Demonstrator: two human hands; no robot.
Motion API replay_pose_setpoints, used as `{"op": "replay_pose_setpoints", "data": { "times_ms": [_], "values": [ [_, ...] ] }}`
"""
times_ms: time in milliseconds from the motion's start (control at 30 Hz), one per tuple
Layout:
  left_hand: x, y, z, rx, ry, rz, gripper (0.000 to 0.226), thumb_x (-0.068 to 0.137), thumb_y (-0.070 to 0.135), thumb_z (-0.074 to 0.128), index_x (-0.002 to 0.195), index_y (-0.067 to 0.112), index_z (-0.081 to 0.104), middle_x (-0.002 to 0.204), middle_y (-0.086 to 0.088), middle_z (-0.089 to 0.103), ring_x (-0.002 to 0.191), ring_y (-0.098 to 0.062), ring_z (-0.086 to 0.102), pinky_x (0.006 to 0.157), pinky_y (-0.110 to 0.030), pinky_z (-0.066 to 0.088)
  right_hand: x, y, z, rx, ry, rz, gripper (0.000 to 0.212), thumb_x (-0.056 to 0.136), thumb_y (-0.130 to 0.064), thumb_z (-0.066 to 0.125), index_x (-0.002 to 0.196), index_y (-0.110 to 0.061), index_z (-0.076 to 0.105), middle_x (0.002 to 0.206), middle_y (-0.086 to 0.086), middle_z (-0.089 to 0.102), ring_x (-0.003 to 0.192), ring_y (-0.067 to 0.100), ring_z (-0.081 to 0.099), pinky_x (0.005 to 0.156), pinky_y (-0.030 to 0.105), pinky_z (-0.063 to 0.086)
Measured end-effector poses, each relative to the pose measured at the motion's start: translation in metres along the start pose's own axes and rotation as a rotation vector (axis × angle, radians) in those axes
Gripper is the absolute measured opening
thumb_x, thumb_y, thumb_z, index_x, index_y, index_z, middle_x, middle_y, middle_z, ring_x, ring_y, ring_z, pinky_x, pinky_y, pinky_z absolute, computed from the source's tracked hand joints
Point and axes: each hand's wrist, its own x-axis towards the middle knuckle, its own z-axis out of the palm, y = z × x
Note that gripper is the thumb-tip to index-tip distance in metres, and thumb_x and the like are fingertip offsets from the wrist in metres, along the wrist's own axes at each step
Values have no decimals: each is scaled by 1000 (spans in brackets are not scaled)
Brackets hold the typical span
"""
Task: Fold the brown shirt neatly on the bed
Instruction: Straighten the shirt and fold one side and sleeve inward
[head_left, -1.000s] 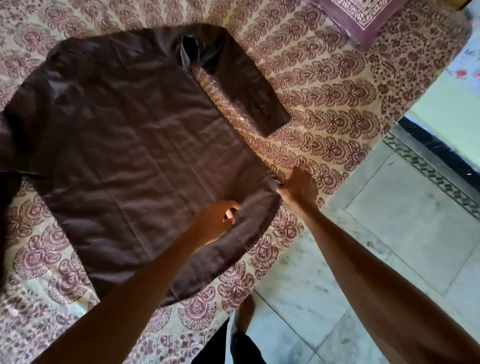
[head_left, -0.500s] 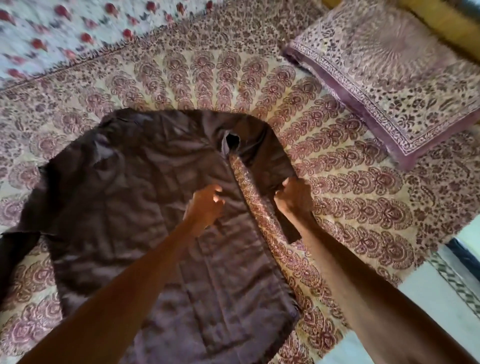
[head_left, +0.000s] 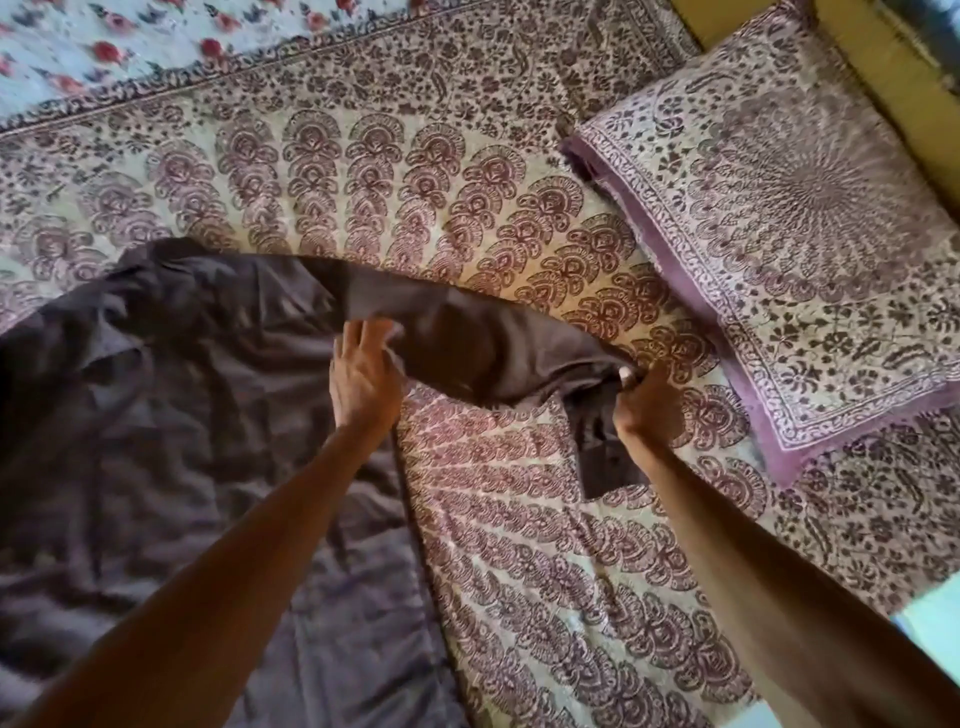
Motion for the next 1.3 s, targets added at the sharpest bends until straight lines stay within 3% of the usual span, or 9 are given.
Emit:
{"op": "replay_pose_setpoints", "data": {
  "times_ms": [133, 267, 400, 533, 733, 833, 967, 1100, 1300],
  "values": [
    [31, 40, 34, 113, -261, 86, 35, 97, 20, 43, 131, 18, 49, 137, -14, 47, 120, -40, 46, 97, -53, 39, 77, 13, -11, -77, 28, -249, 39, 101, -35, 46, 124, -5, 54, 102, 18, 69, 90, 33, 66, 59, 28, 33],
    [52, 53, 78, 248, -590, 51, 60, 91, 41, 54, 145, 27, 31, 152, -12, 28, 135, -43, 29, 105, -62, 32, 125, 35, -18, -285, 41, -595, 45, 85, -58, 60, 95, -14, 67, 84, 10, 69, 75, 29, 64, 61, 29, 43],
    [59, 61, 104, 313, -663, 25, 84, 83, 61, 56, 150, 33, 14, 161, -9, 3, 146, -40, 4, 109, -69, 17, 157, 31, -30, -385, 149, -733, 43, 77, -47, 75, 102, -13, 67, 80, 6, 70, 66, 22, 64, 61, 31, 56],
    [56, 74, 117, 342, -649, -42, 96, 79, 69, 55, 151, 34, 2, 161, -3, -13, 147, -39, -8, 107, -73, 13, 178, 29, -16, -566, 246, -774, 40, 83, -22, 72, 119, -11, 58, 107, 12, 65, 95, 28, 62, 82, 42, 52],
    [49, 67, 124, 311, -598, -48, 98, 78, 73, 51, 151, 37, -2, 161, 2, -17, 147, -34, -13, 108, -73, 7, 139, 41, -9, -124, 198, -517, 41, 83, -22, 61, 121, -7, 55, 117, 11, 64, 112, 30, 57, 106, 42, 38],
    [50, 66, 125, 286, -603, -61, 97, 77, 72, 53, 151, 39, -1, 161, 3, -17, 147, -33, -14, 106, -74, 4, 109, 49, -13, 24, 201, -341, 57, 75, -37, 59, 123, -8, 53, 124, 11, 59, 113, 25, 54, 98, 39, 46],
    [51, 69, 125, 293, -624, -80, 98, 77, 73, 52, 151, 40, -2, 160, 4, -19, 147, -34, -15, 105, -75, 6, 75, 56, -11, 511, 294, 303, 29, 94, -20, 52, 119, -5, 54, 110, 12, 60, 85, 13, 50, 63, 25, 47],
    [53, 71, 123, 305, -657, -98, 98, 76, 74, 53, 150, 41, -3, 160, 6, -20, 147, -33, -14, 104, -76, 7, 81, 57, -17, 1286, -195, 962, 30, 93, -44, 59, 110, -20, 64, 83, 4, 64, 65, 12, 54, 59, 24, 49],
    [54, 74, 121, 323, -697, -115, 100, 76, 75, 52, 149, 43, -6, 159, 6, -23, 146, -32, -17, 104, -76, 6, 96, 49, -31, 1265, -371, 871, 31, 90, -22, 67, 118, -13, 59, 93, 4, 53, 81, 12, 52, 90, 29, 52]
  ]
}}
